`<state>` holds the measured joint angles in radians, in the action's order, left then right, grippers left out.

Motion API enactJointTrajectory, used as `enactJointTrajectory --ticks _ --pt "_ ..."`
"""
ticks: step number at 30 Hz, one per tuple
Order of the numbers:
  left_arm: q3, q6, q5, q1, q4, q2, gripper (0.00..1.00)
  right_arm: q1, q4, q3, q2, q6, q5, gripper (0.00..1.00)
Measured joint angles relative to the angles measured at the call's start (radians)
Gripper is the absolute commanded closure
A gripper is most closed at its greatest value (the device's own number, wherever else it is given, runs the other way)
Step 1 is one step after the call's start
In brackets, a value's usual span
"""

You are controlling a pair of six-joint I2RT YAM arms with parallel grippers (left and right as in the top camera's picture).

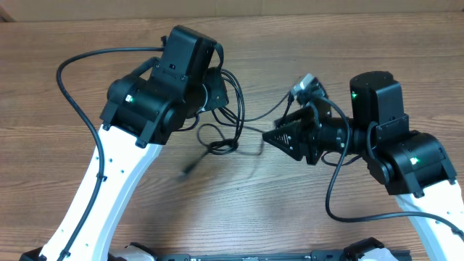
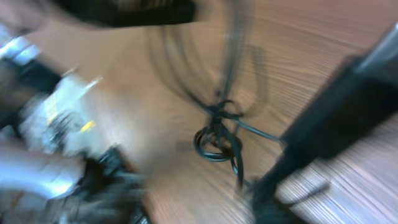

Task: Untangle cables

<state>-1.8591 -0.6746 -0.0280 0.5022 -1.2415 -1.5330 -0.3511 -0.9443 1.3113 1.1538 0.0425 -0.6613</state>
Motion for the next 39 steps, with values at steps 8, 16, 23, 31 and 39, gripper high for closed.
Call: enactJointTrajectory --ticks 8,16,23,31,39 --pt "0.0 0.231 0.13 0.0 0.0 0.0 0.96 0.0 -0.028 0.0 0.0 -0.193 0.24 0.0" --pt "0.0 0.411 0.272 0.0 0.011 0.008 0.96 0.0 -0.097 0.0 0.0 0.003 0.243 0.0" --pt "0.0 0.47 0.318 0.0 0.008 0.076 0.96 0.0 -0.041 0.0 0.073 0.102 0.095 0.12" --pt "0.0 0.582 0.485 0.0 -0.042 0.084 0.96 -0.003 0.061 0.0 0.195 0.132 0.011 0.96" --pt "0.0 0.41 0.076 0.001 -0.134 0.084 0.0 -0.004 -0.012 0.0 0.2 0.12 -0.084 0.96"
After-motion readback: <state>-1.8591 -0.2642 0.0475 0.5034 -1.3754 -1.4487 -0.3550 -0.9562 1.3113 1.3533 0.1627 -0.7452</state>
